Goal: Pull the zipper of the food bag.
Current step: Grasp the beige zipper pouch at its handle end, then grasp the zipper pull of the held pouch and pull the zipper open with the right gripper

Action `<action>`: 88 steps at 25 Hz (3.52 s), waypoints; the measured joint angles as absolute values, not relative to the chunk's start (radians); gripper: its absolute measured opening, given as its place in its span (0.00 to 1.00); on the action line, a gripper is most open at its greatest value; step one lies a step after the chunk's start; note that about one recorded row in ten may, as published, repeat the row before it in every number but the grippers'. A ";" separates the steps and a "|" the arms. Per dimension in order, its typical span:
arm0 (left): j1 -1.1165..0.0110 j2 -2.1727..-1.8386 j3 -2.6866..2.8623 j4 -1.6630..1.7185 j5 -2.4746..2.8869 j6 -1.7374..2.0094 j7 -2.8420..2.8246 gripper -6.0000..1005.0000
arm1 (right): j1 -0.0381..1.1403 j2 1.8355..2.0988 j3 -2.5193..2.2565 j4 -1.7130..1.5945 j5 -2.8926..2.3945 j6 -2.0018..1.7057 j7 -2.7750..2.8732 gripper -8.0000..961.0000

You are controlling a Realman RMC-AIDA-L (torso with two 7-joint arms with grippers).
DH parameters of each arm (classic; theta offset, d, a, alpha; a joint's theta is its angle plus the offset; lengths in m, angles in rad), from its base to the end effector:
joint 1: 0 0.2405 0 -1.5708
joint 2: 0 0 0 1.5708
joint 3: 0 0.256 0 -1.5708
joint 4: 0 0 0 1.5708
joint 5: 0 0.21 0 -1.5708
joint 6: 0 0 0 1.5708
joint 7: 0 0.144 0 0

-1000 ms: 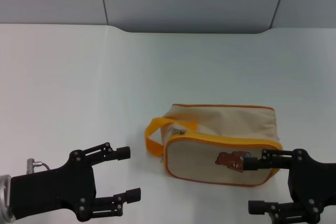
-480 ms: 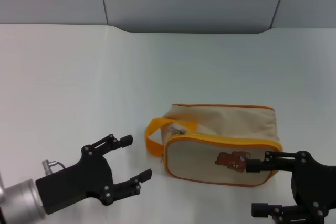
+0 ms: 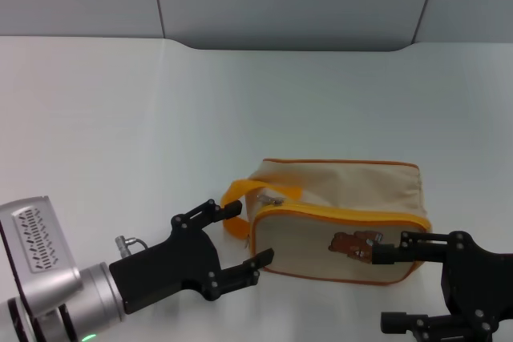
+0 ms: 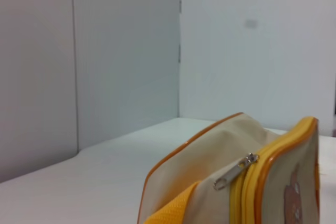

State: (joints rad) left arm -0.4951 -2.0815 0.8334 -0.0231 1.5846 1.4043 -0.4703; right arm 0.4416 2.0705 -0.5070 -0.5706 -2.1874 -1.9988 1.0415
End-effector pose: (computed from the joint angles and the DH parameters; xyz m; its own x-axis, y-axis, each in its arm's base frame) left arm -0.2859 0.2567 -0.0949 0.7943 0.0852 0.6015 0.3437 -0.8794 -0.3293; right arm 0.2765 0.2434 0.0054 0.7757 -0.1904 -0.6016 -0.1976 -0.9787 0.0550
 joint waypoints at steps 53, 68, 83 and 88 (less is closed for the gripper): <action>-0.513 -2.082 0.692 -0.105 1.606 1.457 -0.365 0.11 | 0.429 2.078 -0.495 -0.571 -2.110 -1.997 1.020 0.79; -0.496 -2.076 0.690 0.264 1.602 1.608 -0.343 0.07 | 0.374 2.087 -0.492 -0.294 -1.533 -1.802 0.736 0.79; -0.495 -2.076 0.692 0.327 1.607 1.669 -0.327 0.07 | 0.587 2.092 -0.481 0.252 -1.485 -1.526 -0.470 0.78; -0.495 -2.078 0.693 0.324 1.608 1.670 -0.327 0.06 | 0.591 2.092 -0.473 0.254 -1.550 -1.506 -0.470 0.78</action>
State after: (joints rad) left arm -0.4954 -2.0779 0.6933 0.3238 1.6080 1.6695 -0.3267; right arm 0.5907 2.0923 -0.4727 0.2541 -1.5501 -1.5062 -0.4697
